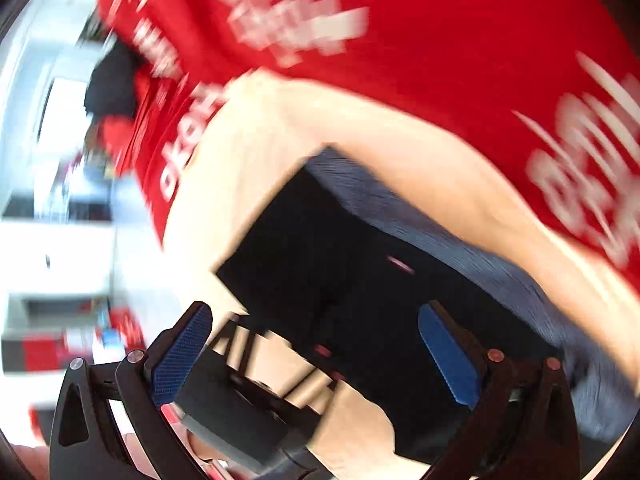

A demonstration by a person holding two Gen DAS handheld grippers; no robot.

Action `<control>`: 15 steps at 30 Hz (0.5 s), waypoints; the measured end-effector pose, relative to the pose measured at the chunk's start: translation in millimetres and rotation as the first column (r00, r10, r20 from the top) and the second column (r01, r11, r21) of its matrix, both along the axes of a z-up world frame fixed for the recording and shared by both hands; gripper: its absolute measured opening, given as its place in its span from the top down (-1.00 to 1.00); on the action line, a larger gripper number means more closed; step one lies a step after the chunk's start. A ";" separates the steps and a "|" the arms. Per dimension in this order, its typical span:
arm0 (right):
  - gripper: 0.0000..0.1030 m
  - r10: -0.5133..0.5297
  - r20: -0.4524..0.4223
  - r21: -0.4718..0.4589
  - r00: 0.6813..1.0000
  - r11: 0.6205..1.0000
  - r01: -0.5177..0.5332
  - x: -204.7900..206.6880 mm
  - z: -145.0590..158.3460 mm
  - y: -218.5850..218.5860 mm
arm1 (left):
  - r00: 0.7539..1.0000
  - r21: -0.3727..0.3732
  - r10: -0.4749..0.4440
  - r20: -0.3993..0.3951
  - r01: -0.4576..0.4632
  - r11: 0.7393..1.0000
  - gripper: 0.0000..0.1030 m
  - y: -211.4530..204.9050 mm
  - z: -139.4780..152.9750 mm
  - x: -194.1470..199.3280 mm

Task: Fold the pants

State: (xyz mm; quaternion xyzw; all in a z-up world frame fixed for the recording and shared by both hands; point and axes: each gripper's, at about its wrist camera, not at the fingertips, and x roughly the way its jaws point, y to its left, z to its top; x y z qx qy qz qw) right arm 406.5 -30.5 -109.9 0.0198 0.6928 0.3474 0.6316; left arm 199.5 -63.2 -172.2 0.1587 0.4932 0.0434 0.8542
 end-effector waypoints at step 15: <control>0.57 0.181 -0.145 -0.147 0.973 0.968 -0.203 0.2 -56.9 73.8 | 1.000 -0.020 -0.018 -0.015 0.017 1.000 0.27 0.6 2.5 -6.2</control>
